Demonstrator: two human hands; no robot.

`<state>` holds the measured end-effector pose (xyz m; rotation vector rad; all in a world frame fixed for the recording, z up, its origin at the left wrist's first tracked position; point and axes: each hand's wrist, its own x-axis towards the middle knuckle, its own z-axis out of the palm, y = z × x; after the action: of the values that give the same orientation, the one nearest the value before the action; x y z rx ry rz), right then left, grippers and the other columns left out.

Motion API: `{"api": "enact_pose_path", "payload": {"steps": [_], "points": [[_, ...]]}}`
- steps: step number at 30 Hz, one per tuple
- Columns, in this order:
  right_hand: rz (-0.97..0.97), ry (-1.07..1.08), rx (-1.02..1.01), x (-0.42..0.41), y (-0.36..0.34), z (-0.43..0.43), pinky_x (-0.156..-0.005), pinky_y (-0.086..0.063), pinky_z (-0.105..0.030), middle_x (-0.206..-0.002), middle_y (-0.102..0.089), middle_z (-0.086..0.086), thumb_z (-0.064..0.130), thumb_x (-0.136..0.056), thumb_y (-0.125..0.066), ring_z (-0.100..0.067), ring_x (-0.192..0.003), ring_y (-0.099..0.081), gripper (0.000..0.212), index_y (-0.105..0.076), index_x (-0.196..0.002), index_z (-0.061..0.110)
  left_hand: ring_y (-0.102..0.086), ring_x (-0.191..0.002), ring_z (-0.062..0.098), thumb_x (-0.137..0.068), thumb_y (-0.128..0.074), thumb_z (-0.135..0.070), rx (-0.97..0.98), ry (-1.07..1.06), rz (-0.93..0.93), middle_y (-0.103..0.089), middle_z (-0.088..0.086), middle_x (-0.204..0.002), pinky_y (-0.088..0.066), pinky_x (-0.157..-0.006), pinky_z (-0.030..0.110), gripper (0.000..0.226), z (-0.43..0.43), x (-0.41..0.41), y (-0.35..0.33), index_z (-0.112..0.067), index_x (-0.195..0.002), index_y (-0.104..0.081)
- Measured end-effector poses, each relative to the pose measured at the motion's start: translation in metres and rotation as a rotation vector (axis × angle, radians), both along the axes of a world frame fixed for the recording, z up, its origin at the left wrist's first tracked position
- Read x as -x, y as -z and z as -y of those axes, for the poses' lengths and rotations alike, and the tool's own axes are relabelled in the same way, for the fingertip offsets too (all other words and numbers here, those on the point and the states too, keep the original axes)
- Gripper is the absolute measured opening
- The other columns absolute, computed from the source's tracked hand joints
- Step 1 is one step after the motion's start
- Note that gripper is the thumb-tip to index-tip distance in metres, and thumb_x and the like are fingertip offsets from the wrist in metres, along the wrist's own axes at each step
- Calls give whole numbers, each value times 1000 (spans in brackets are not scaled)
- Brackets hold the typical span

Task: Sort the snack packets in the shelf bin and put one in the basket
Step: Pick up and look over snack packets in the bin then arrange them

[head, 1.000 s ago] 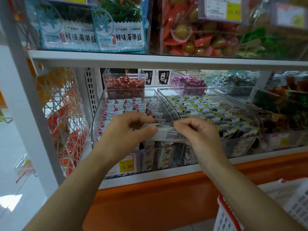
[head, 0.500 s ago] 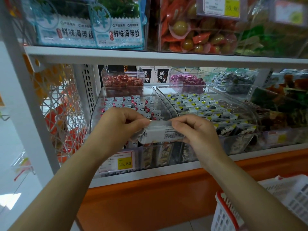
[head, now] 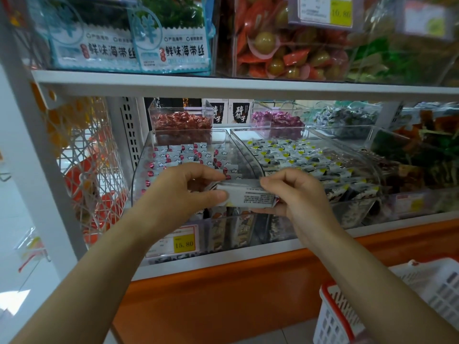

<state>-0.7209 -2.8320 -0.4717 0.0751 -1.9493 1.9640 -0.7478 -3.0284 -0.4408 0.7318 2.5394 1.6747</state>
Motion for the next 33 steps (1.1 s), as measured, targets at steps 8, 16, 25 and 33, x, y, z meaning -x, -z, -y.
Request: {"api": "enact_pose_path", "payload": {"steps": [8, 16, 25, 33], "points": [[90, -167, -89, -3, -11, -19, -52, -57, -25, -69, -72, -3, 4, -86, -60, -16, -68, -71, 15, -68, -74, 3, -54, -54, -13, -81, -66, -13, 9, 5, -16, -66, -3, -94, -39, -47, 3, 23, 0, 1, 1, -29, -97, -66], [80, -207, -115, -3, -9, -19, -51, -56, -23, -71, -73, -5, 4, -88, -57, -18, -68, -71, 19, -69, -74, 5, -53, -56, -17, -87, -60, -13, 36, -5, -47, -63, -7, -92, -39, -47, 1, 25, -3, 4, 5, -26, -107, -64], [-59, -117, -102, -1, 3, 6, -80, -57, -25, -98, -73, 3, 35, -72, -69, -13, -92, -70, 33, -66, -104, 30, -67, -75, 10, -91, -57, -20, -159, -279, -94, -68, -10, -79, -55, -67, 21, 19, -6, 14, 17, -33, -83, -67], [-169, 52, -135, 15, -5, 15, -67, -58, -22, -80, -68, 2, 7, -86, -64, -8, -75, -69, 14, -65, -87, 21, -60, -90, 15, -95, -48, -32, 106, -414, -248, -68, 0, -103, -43, -73, 23, 35, -9, 23, 21, -16, -123, -60]]}}
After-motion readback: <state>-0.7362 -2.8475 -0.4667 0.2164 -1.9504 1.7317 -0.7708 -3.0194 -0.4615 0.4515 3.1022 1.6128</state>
